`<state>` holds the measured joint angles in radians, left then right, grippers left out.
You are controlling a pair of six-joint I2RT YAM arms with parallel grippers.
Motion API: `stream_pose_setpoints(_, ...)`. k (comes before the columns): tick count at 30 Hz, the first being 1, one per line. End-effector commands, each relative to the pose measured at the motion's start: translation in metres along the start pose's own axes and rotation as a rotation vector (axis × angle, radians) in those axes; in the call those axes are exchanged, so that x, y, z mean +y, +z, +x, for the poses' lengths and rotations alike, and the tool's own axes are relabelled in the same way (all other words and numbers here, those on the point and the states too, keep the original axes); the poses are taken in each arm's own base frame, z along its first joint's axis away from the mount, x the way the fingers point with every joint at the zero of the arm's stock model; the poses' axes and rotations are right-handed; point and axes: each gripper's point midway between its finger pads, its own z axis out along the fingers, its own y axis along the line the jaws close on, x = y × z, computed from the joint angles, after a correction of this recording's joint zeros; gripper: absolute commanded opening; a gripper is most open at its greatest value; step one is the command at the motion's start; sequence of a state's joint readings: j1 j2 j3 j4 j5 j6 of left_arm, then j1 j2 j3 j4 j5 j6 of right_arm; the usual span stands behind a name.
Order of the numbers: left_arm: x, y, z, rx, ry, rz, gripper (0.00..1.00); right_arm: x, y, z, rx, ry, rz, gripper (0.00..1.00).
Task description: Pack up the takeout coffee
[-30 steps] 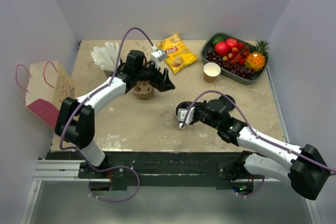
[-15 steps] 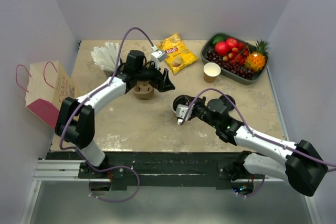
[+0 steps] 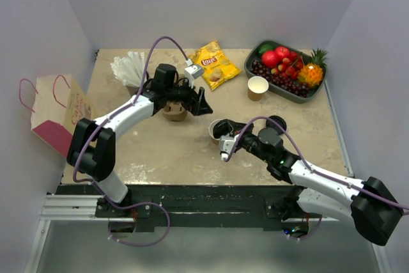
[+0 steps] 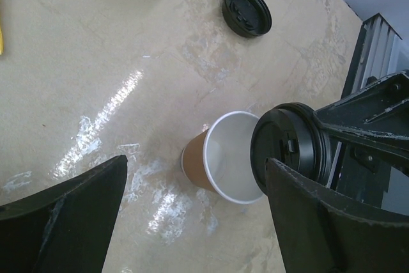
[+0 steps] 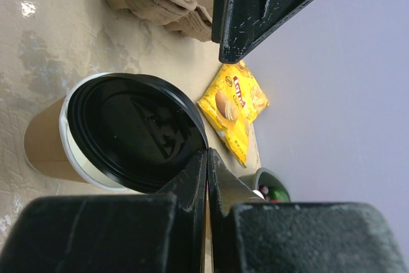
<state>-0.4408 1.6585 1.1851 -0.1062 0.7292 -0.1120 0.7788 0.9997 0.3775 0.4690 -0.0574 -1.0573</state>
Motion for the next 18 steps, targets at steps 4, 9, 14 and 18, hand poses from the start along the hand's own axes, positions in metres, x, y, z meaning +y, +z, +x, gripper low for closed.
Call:
stream_pose_setpoints(4, -0.011, -0.003, -0.007, -0.020, 0.023, 0.041, 0.93, -0.011, -0.006, -0.014, -0.061, -0.042, 0.040, 0.00)
stream_pose_setpoints(9, -0.011, -0.003, -0.009, -0.029, 0.024, 0.037, 0.93, -0.011, -0.007, -0.015, -0.073, -0.045, 0.062, 0.00)
stream_pose_setpoints(14, -0.011, -0.003, -0.010, -0.029, 0.025, 0.034, 0.93, -0.020, -0.002, -0.013, -0.069, -0.030, 0.138, 0.00)
stream_pose_setpoints(18, -0.011, -0.003, -0.009, -0.028, 0.026, 0.033, 0.93, -0.027, 0.009, -0.012, -0.063, -0.012, 0.181, 0.00)
